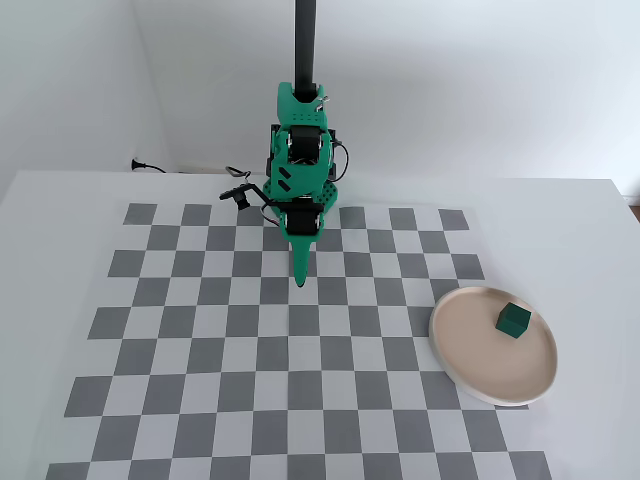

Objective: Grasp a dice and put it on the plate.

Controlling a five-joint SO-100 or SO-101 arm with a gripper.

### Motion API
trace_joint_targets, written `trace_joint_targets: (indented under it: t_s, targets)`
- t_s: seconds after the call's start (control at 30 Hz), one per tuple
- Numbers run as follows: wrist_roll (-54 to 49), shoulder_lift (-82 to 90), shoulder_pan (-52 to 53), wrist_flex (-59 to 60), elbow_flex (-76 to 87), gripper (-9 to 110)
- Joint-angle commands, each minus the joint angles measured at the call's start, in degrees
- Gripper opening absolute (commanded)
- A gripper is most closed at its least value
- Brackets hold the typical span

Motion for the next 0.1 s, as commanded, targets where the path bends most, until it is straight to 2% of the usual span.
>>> trace_joint_targets:
  t_s: [0.0, 0.07]
  targets:
    - [-0.2, 1.0, -0.3, -0.8, -0.9, -4]
    - [-0.2, 1.0, -0.3, -0.8, -0.9, -4]
